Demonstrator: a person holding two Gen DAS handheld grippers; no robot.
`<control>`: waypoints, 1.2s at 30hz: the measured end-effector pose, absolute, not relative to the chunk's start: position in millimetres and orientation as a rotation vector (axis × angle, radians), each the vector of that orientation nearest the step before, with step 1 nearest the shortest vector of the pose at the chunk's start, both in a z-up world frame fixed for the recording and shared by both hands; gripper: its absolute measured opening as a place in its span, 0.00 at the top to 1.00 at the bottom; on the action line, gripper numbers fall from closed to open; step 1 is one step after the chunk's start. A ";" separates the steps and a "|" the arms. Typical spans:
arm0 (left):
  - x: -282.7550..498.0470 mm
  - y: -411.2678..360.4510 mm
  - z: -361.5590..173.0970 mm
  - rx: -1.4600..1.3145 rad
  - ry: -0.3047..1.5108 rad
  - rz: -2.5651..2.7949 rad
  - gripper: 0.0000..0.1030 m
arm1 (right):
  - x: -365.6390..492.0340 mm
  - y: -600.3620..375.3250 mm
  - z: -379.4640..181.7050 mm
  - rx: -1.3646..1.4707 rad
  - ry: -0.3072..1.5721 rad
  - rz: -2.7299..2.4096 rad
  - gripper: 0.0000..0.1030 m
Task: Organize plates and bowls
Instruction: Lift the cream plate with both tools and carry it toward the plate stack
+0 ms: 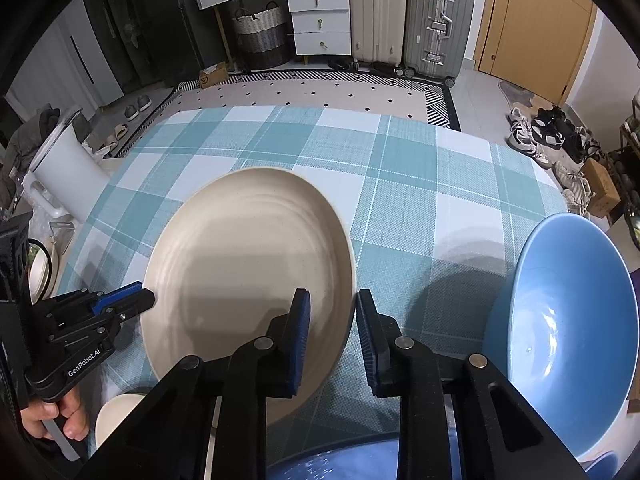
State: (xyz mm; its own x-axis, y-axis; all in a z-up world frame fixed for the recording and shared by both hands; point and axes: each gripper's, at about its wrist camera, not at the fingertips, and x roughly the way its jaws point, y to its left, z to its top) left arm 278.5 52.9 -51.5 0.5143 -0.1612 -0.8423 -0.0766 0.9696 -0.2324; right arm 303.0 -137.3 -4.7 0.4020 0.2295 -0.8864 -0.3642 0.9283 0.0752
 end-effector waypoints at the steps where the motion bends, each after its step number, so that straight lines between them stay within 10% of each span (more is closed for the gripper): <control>1: 278.4 52.9 -51.3 -0.255 1.032 -0.051 0.92 | 302.8 -137.2 -4.4 -0.139 1.093 0.377 0.77; 36: 213.3 37.8 30.5 -0.184 0.876 -0.047 0.92 | 252.1 -132.4 47.4 -0.140 0.971 0.442 0.77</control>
State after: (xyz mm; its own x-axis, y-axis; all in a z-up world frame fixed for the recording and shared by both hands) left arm 213.3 37.8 30.5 0.6406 -0.1164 -0.7590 -0.0341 0.9832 -0.1795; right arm 252.1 -132.4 47.4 0.4840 0.3003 -0.8220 -0.4232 0.9025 0.0805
